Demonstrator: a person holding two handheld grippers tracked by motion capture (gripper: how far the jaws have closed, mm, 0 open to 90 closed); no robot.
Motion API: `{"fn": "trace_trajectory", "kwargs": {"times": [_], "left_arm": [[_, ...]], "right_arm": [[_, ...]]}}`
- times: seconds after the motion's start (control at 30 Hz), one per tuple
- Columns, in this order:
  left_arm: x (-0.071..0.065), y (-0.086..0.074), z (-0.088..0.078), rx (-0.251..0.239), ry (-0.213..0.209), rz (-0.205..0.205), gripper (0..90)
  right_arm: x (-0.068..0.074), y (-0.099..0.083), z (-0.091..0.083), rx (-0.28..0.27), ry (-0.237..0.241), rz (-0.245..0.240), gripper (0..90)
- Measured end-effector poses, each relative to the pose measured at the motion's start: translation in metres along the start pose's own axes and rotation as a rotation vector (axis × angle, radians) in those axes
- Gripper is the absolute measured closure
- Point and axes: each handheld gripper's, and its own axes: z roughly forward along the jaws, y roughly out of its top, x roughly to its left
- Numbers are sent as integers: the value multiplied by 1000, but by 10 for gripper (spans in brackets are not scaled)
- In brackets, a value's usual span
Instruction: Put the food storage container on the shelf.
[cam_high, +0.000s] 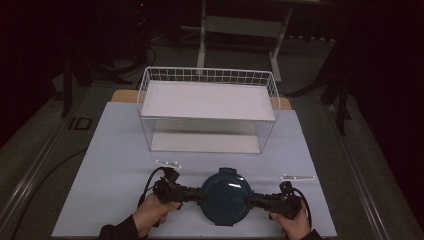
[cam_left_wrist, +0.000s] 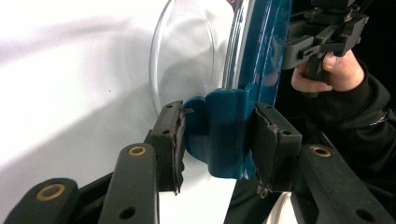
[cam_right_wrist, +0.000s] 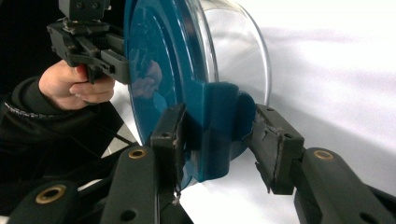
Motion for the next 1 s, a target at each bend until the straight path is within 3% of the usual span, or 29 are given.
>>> {"fn": "trace_trajectory", "kwargs": {"times": [0.17, 0.33, 0.53, 0.73, 0.83, 1.0], "left_arm": [[3, -1, 0, -15, -7, -23, 573], [4, -3, 0, -30, -10, -7, 573], [6, -3, 0, -27, -24, -20, 573], [3, -3, 0, -32, -16, -5, 576], [2, -3, -4, -53, -16, 1, 576], [-5, 8, -13, -80, 0, 46, 575]], "right_arm": [[-4, 1, 2, -2, 23, -8, 564], [0, 0, 2, -3, 13, 2, 568], [-10, 5, 4, 14, 64, 5, 566], [-12, 3, 3, 10, 97, 15, 572], [-8, 3, 4, 2, 91, -5, 575], [1, 14, 1, -36, 79, -51, 575]]}}
